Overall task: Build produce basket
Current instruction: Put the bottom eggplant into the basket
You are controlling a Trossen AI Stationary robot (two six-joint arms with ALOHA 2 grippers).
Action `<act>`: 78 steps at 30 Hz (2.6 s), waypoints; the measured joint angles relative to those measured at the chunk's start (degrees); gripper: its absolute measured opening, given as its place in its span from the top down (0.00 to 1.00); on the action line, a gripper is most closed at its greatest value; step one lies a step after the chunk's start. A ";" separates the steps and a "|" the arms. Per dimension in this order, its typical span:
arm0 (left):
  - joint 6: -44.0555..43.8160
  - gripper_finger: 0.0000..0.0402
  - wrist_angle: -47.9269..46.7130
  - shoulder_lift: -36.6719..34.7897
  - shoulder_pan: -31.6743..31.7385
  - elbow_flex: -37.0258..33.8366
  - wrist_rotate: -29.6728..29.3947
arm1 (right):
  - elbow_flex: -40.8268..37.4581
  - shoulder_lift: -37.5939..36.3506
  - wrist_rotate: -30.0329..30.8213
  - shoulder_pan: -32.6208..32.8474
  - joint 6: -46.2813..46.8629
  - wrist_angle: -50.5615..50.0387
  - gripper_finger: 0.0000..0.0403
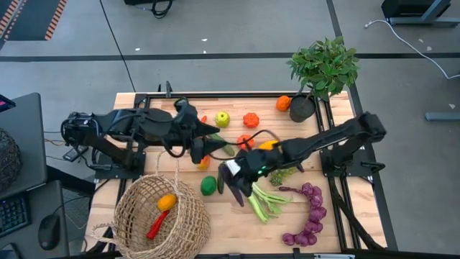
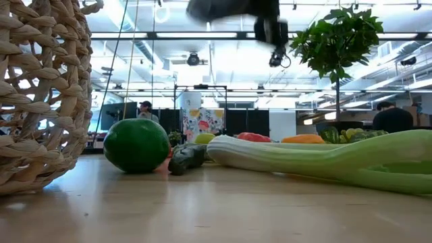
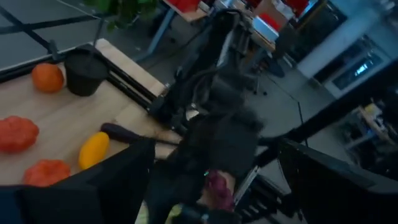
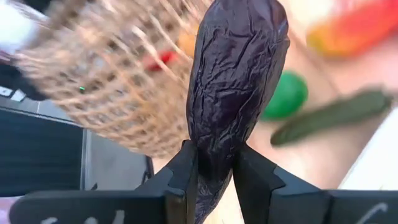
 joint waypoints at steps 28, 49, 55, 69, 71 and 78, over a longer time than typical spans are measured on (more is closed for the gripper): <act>-2.63 0.12 10.94 7.04 6.63 0.04 -6.95 | 0.01 -21.24 14.49 -5.93 -16.74 10.77 0.78; -2.28 0.48 15.64 9.66 6.68 0.00 -5.80 | 0.07 -19.04 11.30 -7.54 -16.86 11.91 0.77; -0.47 0.66 15.18 9.49 6.68 0.00 -5.61 | 0.11 -19.04 10.83 -7.54 -17.12 11.46 0.67; 0.45 0.61 5.45 0.14 5.59 0.03 -2.00 | 0.00 -18.93 2.49 -7.56 -14.32 2.91 0.36; 0.67 0.62 2.63 -1.21 4.42 0.09 0.34 | 0.00 -18.93 1.66 -7.54 -14.12 2.25 0.36; 3.32 0.61 -12.22 -5.58 -4.04 0.04 2.29 | 0.00 -18.95 0.27 -7.54 -14.12 1.26 0.36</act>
